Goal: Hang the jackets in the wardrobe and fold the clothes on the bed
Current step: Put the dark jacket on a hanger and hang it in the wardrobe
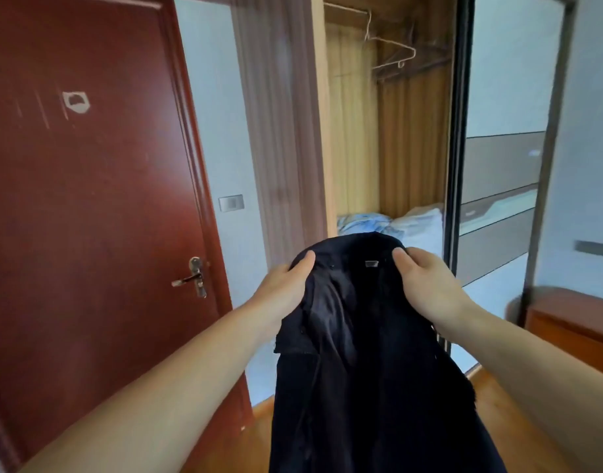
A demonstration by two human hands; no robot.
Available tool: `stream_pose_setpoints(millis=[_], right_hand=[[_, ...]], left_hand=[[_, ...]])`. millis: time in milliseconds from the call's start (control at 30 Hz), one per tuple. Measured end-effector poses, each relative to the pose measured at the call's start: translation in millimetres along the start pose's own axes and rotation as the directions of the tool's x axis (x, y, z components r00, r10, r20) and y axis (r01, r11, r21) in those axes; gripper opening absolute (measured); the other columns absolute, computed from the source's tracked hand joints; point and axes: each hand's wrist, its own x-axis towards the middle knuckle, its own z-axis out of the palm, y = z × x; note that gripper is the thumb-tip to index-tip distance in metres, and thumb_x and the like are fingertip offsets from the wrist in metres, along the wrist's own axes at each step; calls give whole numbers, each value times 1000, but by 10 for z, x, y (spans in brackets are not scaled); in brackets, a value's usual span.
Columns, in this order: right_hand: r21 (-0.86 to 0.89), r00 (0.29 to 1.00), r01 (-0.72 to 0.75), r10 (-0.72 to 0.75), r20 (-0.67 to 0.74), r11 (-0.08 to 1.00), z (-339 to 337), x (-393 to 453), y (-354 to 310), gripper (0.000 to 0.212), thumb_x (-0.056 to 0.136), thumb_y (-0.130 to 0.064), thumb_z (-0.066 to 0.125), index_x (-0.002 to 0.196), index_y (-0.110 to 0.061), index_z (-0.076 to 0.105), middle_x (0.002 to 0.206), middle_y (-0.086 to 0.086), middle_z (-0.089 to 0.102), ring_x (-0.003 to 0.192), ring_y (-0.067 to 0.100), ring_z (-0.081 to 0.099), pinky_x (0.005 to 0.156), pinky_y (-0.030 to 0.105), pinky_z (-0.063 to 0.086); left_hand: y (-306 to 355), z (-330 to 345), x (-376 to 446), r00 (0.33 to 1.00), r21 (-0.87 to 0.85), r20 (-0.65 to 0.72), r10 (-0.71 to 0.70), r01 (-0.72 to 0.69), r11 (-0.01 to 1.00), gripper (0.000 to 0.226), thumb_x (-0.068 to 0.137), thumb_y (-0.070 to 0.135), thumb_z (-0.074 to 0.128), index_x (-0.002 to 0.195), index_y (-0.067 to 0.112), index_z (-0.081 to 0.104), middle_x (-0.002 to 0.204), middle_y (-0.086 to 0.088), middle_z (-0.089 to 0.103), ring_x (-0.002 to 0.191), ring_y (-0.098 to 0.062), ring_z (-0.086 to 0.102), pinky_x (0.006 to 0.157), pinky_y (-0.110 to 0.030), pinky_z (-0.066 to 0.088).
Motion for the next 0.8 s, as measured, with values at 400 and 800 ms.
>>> stream_pose_setpoints(millis=[400, 800], right_hand=[[-123, 979, 29, -53, -197, 992, -289, 1494, 188, 49, 100, -34, 36, 107, 13, 51, 86, 28, 53, 80, 41, 56, 76, 51, 50], [127, 984, 31, -8, -175, 991, -561, 3152, 406, 39, 101, -33, 39, 102, -3, 63, 103, 21, 66, 96, 32, 65, 80, 41, 55]], left_hand=[[401, 1133, 1463, 905, -119, 306, 294, -270, 955, 33, 94, 62, 36, 69, 69, 56, 68, 48, 54, 69, 26, 51, 56, -5, 35], [760, 2139, 2703, 811, -105, 320, 490, -483, 869, 39, 95, 59, 41, 127, 41, 55, 114, 23, 65, 109, 7, 57, 93, -18, 44]])
